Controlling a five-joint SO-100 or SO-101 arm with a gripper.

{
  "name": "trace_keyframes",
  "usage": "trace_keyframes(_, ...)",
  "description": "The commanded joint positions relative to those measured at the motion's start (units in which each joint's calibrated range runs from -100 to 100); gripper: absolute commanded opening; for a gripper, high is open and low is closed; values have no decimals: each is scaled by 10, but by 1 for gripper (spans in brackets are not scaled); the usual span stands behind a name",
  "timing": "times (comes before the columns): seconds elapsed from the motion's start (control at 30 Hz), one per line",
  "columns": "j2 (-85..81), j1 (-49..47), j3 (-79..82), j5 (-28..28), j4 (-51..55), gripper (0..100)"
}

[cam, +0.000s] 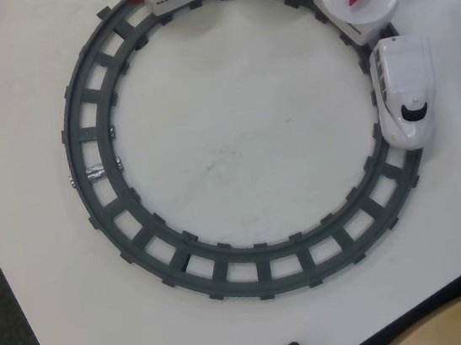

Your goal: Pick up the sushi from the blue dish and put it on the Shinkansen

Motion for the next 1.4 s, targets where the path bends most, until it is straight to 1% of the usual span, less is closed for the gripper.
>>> trace_keyframes(0.0, -3, 2, -3, -2, -5, 26)
trace_keyframes(0.13, -3, 0, -9, -11, -8, 27)
trace_keyframes(0.2, -3, 11, -27, -56, -8, 29)
trace_keyframes(0.27, 2, 23, -65, -101, -4, 33)
trace_keyframes(0.33, 6, 23, -117, -121, 1, 36)
trace_keyframes(0.5, 7, 21, -223, -132, 2, 37)
trace_keyframes(0.67, 64, 20, -267, -132, -14, 37)
trace_keyframes(0.8, 180, 20, -274, -137, -63, 37)
trace_keyframes(0.9, 300, 18, -334, -152, -74, 37)
trace_keyframes(1.0, 439, -6, -436, -154, -74, 37)
trace_keyframes(1.13, 629, -5, -597, -154, -71, 37)
trace_keyframes(1.37, 913, -19, -843, -154, -17, 37)
